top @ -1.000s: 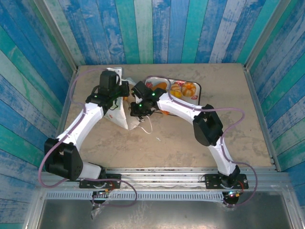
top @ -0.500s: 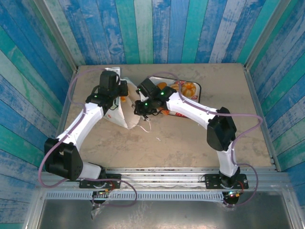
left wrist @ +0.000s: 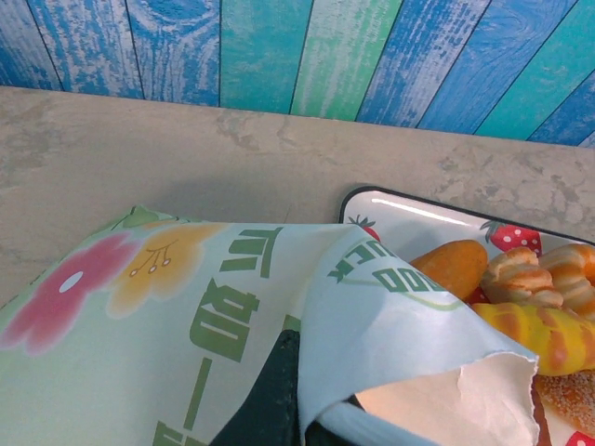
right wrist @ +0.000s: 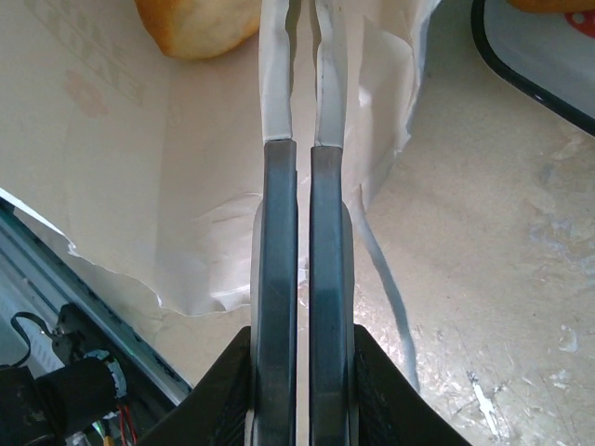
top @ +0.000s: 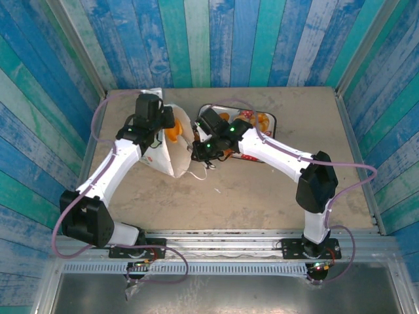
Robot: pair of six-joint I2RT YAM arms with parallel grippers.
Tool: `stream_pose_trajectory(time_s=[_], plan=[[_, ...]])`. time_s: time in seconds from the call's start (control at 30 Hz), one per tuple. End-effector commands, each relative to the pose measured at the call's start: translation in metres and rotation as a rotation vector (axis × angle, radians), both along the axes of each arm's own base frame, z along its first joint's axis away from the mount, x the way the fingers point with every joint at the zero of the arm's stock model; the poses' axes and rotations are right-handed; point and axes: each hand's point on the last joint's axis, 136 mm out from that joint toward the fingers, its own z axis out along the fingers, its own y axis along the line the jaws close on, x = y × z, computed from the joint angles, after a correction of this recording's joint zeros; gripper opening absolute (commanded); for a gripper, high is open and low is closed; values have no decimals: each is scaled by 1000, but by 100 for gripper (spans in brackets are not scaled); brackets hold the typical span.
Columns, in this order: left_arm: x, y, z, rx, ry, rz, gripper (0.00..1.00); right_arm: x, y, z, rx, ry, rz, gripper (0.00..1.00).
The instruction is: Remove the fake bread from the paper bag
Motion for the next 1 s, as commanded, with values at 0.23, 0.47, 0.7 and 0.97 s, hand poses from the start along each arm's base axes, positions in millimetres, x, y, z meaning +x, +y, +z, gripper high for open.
stream_pose_trajectory(time_s=[0.23,0.47,0.7,0.97], plan=[[8,-2,-5,2,17,3,4,-13,-1,3,-15,3,61,1],[16,2,-14,21,40,39,4,-23,-14,13,-30,-15,71,1],[33,3,-15,32,45,69,4,-37,-32,19,-34,-16,74,1],[48,1,-18,36,52,88,5,-48,-51,25,-53,-28,58,1]])
